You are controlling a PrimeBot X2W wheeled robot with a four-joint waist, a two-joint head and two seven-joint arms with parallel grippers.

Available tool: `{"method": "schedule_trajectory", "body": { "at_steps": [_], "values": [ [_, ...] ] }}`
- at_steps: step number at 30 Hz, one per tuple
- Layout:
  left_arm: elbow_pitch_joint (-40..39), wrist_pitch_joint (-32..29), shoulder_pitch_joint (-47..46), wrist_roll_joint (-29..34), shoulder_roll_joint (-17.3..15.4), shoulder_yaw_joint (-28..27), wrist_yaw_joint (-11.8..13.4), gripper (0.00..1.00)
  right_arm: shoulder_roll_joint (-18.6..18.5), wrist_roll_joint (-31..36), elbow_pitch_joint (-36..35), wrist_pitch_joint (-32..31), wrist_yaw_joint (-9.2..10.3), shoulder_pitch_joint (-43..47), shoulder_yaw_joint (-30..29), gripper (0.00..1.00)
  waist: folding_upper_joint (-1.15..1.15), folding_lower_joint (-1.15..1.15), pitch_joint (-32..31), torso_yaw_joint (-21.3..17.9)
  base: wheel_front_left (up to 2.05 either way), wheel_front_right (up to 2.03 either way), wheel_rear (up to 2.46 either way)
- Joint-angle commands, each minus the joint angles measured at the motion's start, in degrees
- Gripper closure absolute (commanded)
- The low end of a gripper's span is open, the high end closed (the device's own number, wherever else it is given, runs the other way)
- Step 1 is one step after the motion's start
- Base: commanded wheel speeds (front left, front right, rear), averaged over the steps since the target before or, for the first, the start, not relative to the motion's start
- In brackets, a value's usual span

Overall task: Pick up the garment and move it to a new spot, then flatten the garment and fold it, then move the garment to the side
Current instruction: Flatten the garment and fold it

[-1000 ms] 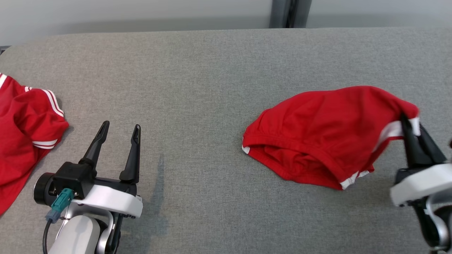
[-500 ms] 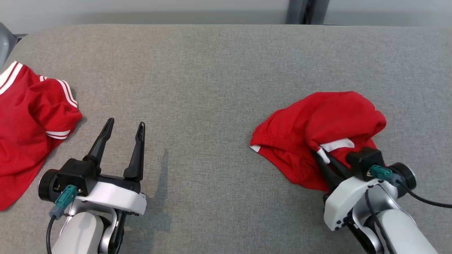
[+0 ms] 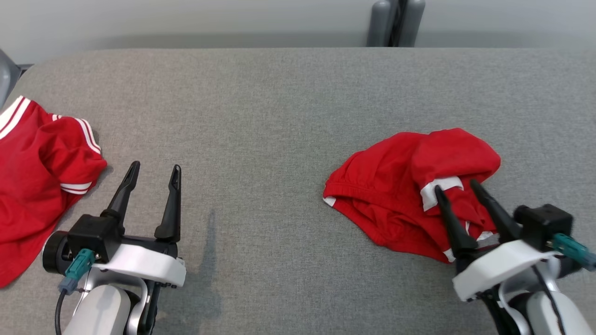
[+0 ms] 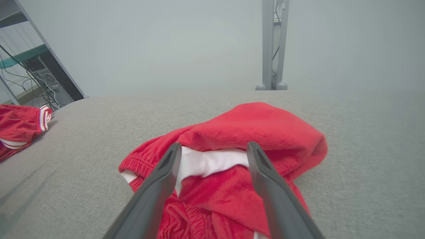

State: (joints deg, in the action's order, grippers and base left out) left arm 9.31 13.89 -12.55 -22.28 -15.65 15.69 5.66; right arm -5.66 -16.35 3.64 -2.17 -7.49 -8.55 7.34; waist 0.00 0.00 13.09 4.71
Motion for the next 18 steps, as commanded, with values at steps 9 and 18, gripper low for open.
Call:
{"method": "schedule_trajectory", "body": {
  "at_steps": [9, 18],
  "values": [
    [-0.85, -0.40, 1.70, -0.56, -0.98, -0.21, 1.12, 0.00, -0.10, 4.01, -7.83, -1.56, -0.01, 3.29, -9.02, 0.00, 0.00, 0.00, -2.66, -1.14, 0.00, 0.00, 0.00],
    [-1.91, -0.96, 3.61, -0.51, -1.55, 0.06, 1.94, 0.00, -0.40, 5.03, -10.21, -3.81, -0.01, 4.80, -12.26, 0.00, 0.00, 0.00, -5.07, -0.98, 0.00, 0.00, 0.00]
  ]
}}
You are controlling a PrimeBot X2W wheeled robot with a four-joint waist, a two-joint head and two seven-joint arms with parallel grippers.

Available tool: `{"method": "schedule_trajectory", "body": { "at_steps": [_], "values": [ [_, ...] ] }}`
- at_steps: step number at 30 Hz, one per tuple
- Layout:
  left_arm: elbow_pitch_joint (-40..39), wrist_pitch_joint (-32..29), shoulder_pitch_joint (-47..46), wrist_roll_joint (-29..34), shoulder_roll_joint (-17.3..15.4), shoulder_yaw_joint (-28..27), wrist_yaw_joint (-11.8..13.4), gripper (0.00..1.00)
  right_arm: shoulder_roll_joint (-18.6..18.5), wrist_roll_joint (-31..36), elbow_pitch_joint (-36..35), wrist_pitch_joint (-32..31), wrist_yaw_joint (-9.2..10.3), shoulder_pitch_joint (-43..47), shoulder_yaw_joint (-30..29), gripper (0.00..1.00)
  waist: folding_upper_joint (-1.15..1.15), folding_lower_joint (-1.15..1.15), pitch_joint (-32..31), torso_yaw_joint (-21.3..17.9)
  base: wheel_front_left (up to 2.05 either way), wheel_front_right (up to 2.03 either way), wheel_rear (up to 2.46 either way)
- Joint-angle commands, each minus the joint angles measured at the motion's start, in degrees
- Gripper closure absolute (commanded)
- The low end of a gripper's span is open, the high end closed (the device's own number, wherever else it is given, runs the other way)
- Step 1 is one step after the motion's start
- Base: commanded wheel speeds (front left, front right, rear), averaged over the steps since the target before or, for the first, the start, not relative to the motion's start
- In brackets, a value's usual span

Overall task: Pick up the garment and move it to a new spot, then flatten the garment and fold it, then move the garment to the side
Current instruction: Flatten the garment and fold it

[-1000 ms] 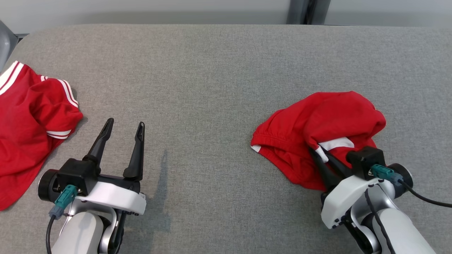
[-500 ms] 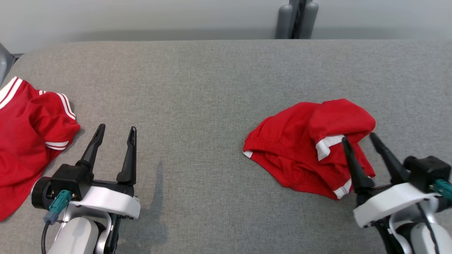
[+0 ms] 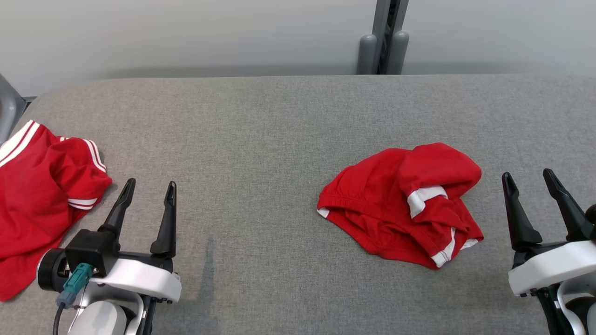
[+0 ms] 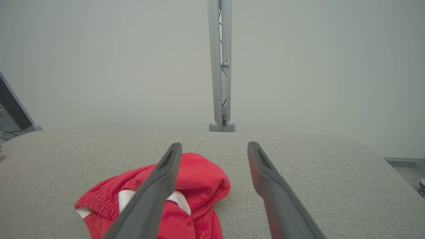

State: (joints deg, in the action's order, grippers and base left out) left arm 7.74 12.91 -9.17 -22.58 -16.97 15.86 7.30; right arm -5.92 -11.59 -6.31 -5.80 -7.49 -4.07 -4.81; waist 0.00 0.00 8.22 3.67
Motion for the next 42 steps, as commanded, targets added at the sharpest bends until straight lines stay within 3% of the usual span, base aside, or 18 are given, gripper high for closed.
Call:
{"method": "schedule_trajectory", "body": {
  "at_steps": [1, 16, 22, 32, 42],
  "values": [
    [-0.44, -0.12, 0.41, -0.23, -0.32, -0.05, 0.40, 0.00, -0.01, 0.28, -0.37, -0.29, -0.01, 0.56, -0.21, 0.00, 0.00, 0.00, -0.31, 0.10, 0.00, 0.00, 0.00],
    [-2.25, -1.08, 1.07, -0.44, -0.66, 0.52, 1.54, 0.00, 0.66, -0.35, -0.43, -0.35, -0.01, 0.95, -0.10, 0.00, 0.00, 0.00, -1.16, 0.06, 0.00, 0.00, 0.00],
    [-4.40, -2.57, -0.79, 0.63, -0.10, 2.81, 0.67, 0.00, 0.75, -0.36, -0.63, -0.06, -0.01, 1.28, -0.29, 0.00, 0.00, 0.00, -0.82, -0.51, 0.00, 0.00, 0.00],
    [-5.54, -8.67, -6.29, 2.08, 6.16, 15.47, -5.65, 0.00, 1.47, -0.64, -1.60, 0.30, -0.01, 2.07, -0.62, 0.00, 0.00, 0.00, 1.63, -5.16, 0.00, 0.00, 0.00],
    [2.77, -14.57, -11.06, -1.40, 11.91, 25.00, -12.06, 0.00, 2.46, -1.31, -1.52, 1.44, -0.01, 0.92, -0.54, 0.00, 0.00, 0.00, 7.01, -12.96, 0.00, 0.00, 0.00]
  ]
}}
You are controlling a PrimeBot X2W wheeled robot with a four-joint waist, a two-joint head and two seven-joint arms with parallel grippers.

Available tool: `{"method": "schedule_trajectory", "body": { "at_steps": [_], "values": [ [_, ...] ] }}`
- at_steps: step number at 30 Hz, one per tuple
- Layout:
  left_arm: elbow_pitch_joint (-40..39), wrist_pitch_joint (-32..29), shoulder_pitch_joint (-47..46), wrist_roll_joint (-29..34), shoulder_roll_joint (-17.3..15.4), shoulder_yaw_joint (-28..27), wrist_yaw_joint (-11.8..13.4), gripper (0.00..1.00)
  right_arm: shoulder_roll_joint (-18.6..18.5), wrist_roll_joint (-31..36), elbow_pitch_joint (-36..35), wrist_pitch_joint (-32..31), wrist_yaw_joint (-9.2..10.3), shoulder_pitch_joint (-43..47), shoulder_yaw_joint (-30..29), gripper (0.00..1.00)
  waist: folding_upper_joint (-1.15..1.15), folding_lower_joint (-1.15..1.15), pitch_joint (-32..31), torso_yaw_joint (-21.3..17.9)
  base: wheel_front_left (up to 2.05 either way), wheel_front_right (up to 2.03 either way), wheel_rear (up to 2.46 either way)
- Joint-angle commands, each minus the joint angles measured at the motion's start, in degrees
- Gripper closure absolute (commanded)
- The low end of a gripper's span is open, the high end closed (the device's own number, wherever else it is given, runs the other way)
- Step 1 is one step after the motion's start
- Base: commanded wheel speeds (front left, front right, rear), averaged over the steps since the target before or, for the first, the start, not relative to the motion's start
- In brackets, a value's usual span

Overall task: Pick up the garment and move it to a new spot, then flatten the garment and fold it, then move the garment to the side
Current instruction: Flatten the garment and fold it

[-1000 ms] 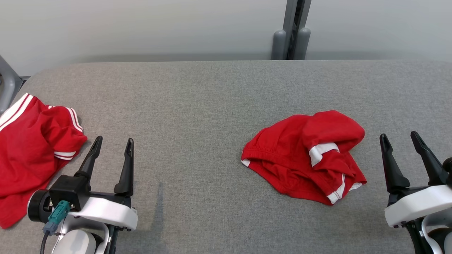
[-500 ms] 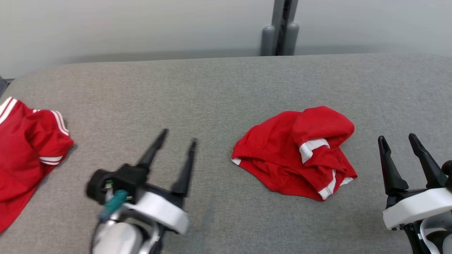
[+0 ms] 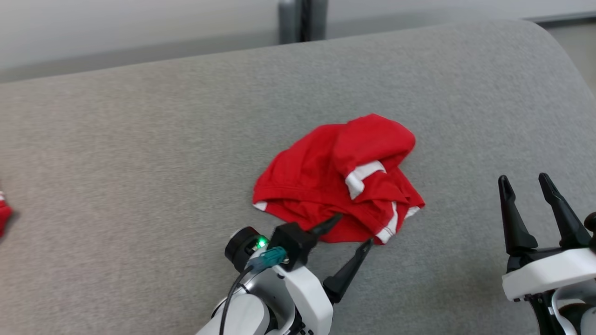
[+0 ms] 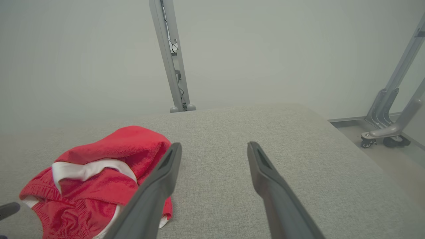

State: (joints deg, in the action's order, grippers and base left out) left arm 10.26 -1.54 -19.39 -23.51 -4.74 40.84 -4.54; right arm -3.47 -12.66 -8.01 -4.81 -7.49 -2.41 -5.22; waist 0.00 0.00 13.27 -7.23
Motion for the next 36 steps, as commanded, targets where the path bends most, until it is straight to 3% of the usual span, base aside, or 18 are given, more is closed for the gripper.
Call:
{"method": "schedule_trajectory", "body": {
  "at_steps": [1, 9, 15, 16, 18, 27, 31, 36],
  "values": [
    [1.44, -0.96, -1.51, -0.68, -0.13, 0.62, -0.50, 0.00, 0.10, -0.39, 0.41, 0.59, -0.01, -0.90, 0.05, 0.00, 0.00, 0.00, 2.41, -2.68, 0.00, 0.00, 0.00],
    [9.89, -4.39, -5.32, -8.12, 1.29, 2.66, -2.06, 0.00, 0.41, -1.46, 2.59, 3.13, -0.01, -3.22, 1.59, 0.00, 0.00, 0.00, 7.01, -6.52, 0.00, 0.00, 0.00],
    [11.56, -2.18, -7.63, -12.38, 1.59, 3.61, -2.56, 0.00, 0.47, -2.09, 4.42, 4.59, -0.01, -4.35, 2.30, 0.00, 0.00, 0.00, 8.24, -7.01, 0.00, 0.00, 0.00],
    [11.61, -1.52, -7.86, -12.94, 1.53, 3.73, -2.64, 0.29, 0.47, -2.26, 4.65, 4.86, -0.01, -4.39, 2.34, 0.00, 0.00, 0.00, 8.28, -6.95, 0.00, 0.00, 0.00],
    [11.38, -0.21, -8.51, -13.82, 1.60, 4.04, -2.75, 1.00, 0.47, -2.75, 5.23, 5.10, -0.01, -4.39, 2.55, 0.00, 0.00, 0.00, 8.34, -6.71, 0.00, 0.00, 0.00],
    [7.31, 2.27, -7.83, -16.93, -0.02, 3.45, -2.88, 1.00, 0.45, -2.90, 6.43, 5.73, -0.01, -4.70, 1.62, 0.00, 0.00, 0.00, 7.13, -4.38, 0.00, 0.00, 0.00],
    [0.08, 0.55, -6.30, -18.38, -4.72, 2.28, -2.70, 1.00, 0.44, -2.41, 6.75, 5.23, -0.01, -4.39, 0.83, 0.00, 0.00, 0.00, 5.88, -2.32, 0.00, 0.00, 0.00],
    [-10.50, -3.93, -4.23, -18.90, -11.64, 0.11, -0.01, 1.00, 0.43, -2.40, 6.76, 4.60, -0.01, -3.86, 0.49, 0.00, 0.00, 0.00, 4.50, 0.11, 0.00, 0.00, 0.00]
  ]
}}
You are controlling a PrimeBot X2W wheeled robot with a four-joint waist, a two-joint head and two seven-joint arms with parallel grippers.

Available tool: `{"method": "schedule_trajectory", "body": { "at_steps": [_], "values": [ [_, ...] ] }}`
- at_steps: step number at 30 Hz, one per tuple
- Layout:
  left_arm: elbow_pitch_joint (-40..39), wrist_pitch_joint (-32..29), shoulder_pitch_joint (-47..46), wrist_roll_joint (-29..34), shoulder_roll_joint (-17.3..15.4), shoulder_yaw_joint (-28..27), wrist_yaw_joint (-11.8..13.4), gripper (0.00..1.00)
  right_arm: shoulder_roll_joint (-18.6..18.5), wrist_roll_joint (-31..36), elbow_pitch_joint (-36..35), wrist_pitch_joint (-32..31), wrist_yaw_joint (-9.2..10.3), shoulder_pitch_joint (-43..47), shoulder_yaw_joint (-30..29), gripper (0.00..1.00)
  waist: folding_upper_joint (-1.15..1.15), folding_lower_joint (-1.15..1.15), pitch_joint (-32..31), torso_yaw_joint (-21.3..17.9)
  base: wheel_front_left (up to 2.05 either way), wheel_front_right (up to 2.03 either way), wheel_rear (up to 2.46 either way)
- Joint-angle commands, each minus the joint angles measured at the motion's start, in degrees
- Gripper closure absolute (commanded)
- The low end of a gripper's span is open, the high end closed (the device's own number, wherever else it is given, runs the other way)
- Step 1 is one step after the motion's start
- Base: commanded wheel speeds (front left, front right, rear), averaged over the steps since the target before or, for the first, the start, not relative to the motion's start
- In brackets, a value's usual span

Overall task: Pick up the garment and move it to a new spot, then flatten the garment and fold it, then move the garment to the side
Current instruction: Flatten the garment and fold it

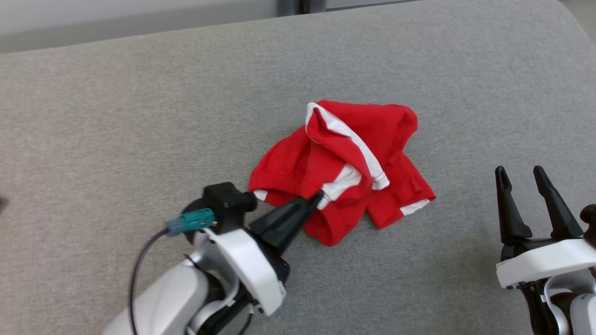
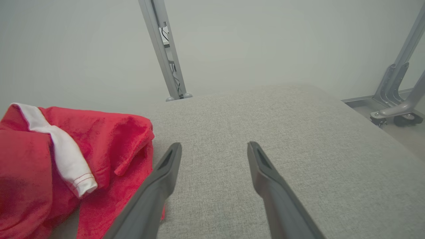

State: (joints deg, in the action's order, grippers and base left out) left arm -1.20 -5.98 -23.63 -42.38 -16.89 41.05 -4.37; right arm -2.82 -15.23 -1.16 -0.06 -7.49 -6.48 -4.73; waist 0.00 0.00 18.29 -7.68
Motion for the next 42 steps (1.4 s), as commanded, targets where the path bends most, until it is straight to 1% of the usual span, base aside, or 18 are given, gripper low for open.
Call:
{"method": "schedule_trajectory", "body": {
  "at_steps": [1, 5, 9, 11, 14, 16, 17, 19, 22, 23, 24, 27, 30, 31, 33, 37, 42],
  "values": [
    [-1.10, -0.26, 0.46, 0.15, -0.83, -0.69, 0.55, 1.00, -0.22, 0.22, -0.06, -0.34, -0.01, 0.33, -0.20, 0.00, 0.00, 0.00, -0.71, 1.03, 0.00, 0.00, 0.00],
    [-7.54, -2.84, 2.11, 1.26, -6.55, -3.52, 4.19, 1.00, -0.23, 0.12, -0.22, -0.82, -0.01, 0.63, -0.23, 0.00, 0.00, 0.00, -1.28, 2.40, 0.00, 0.00, 0.00],
    [-10.67, -3.58, 5.87, -0.10, -10.55, -7.34, 8.22, 1.00, -0.23, 0.20, -0.29, -1.25, -0.01, 0.94, -0.66, 0.00, 0.00, 0.00, -1.72, 3.35, 0.00, 0.00, 0.00],
    [-10.27, -3.27, 8.12, -1.40, -11.64, -9.04, 9.63, 1.00, -0.22, 0.30, -0.31, -1.61, -0.01, 0.99, -0.84, 0.00, 0.00, 0.00, -1.84, 3.80, 0.00, 0.00, 0.00],
    [-7.31, -2.05, 11.20, -3.94, -11.70, -10.66, 10.20, 1.00, -0.22, 0.40, -0.17, -2.08, -0.01, 1.27, -1.00, 0.00, 0.00, 0.00, -2.05, 4.47, 0.00, 0.00, 0.00],
    [-4.05, -1.04, 12.39, -5.25, -10.97, -11.01, 9.70, 1.00, -0.23, 0.60, -0.26, -2.30, -0.01, 1.26, -1.13, 0.00, 0.00, 0.00, -2.11, 4.85, 0.00, 0.00, 0.00],
    [-2.57, -0.28, 12.77, -6.07, -10.11, -11.07, 9.18, 1.00, -0.23, 0.63, -0.31, -2.51, -0.01, 1.17, -1.12, 0.00, 0.00, 0.00, -2.16, 5.03, 0.00, 0.00, 0.00],
    [1.25, 1.02, 12.87, -5.73, -9.81, -11.03, 8.61, 1.00, -0.25, 0.78, -0.50, -2.79, -0.01, 0.83, -1.01, 0.00, 0.00, 0.00, -2.19, 5.23, 0.00, 0.00, 0.00],
    [5.88, 3.37, 12.12, -5.27, -8.03, -10.97, 8.62, 1.00, -0.24, 1.12, -0.92, -3.33, -0.01, 0.43, -0.72, 0.00, 0.00, 0.00, -2.42, 5.44, 0.00, 0.00, 0.00],
    [7.15, 4.06, 11.85, -5.18, -7.51, -11.05, 8.79, 0.52, -0.24, 1.23, -1.06, -3.39, -0.01, 0.42, -0.70, 0.00, 0.00, 0.00, -2.54, 5.51, 0.00, 0.00, 0.00],
    [8.39, 4.92, 11.66, -4.98, -6.94, -11.24, 9.13, 0.00, -0.25, 1.38, -1.17, -3.37, -0.01, 0.40, -0.65, 0.00, 0.00, 0.00, -2.72, 5.57, 0.00, 0.00, 0.00],
    [10.40, 7.82, 11.52, -4.75, -6.00, -12.44, 9.97, 0.00, -0.65, 2.52, -1.72, -2.91, -0.01, 0.30, -0.40, 0.00, 0.00, 0.00, -3.29, 5.67, 0.00, 0.00, 0.00],
    [10.77, 12.27, 11.80, -4.19, -5.13, -14.53, 11.77, 0.00, -0.54, 2.67, -2.36, -1.95, -0.01, 0.05, -0.37, 0.00, 0.00, 0.00, -4.04, 5.86, 0.00, 0.00, 0.00],
    [10.77, 12.27, 11.80, -4.19, -5.13, -14.53, 11.77, 0.00, -0.54, 2.67, -2.36, -1.95, -0.01, 0.05, -0.37, 0.00, 0.00, 0.00, -4.04, 5.86, 0.00, 0.00, 0.00],
    [10.16, 15.72, 12.11, -4.14, -4.71, -16.71, 13.21, 0.00, -0.52, 3.02, -2.60, -1.65, -0.01, 0.09, -0.30, 0.00, 0.00, 0.00, -4.46, 6.05, 0.00, 0.00, 0.00],
    [7.00, 19.61, 11.39, -1.24, -4.97, -20.05, 16.34, 0.00, -0.48, 3.54, -3.13, -0.82, -0.01, 0.07, 0.00, 0.00, 0.00, 0.00, -5.27, 6.66, 0.00, 0.00, 0.00],
    [1.05, 20.98, 11.10, 4.89, -5.53, -23.61, 18.97, 0.00, -0.46, 4.17, -3.55, -0.32, -0.01, 0.36, 0.18, 0.00, 0.00, 0.00, -6.54, 7.45, 0.00, 0.00, 0.00]
  ]
}}
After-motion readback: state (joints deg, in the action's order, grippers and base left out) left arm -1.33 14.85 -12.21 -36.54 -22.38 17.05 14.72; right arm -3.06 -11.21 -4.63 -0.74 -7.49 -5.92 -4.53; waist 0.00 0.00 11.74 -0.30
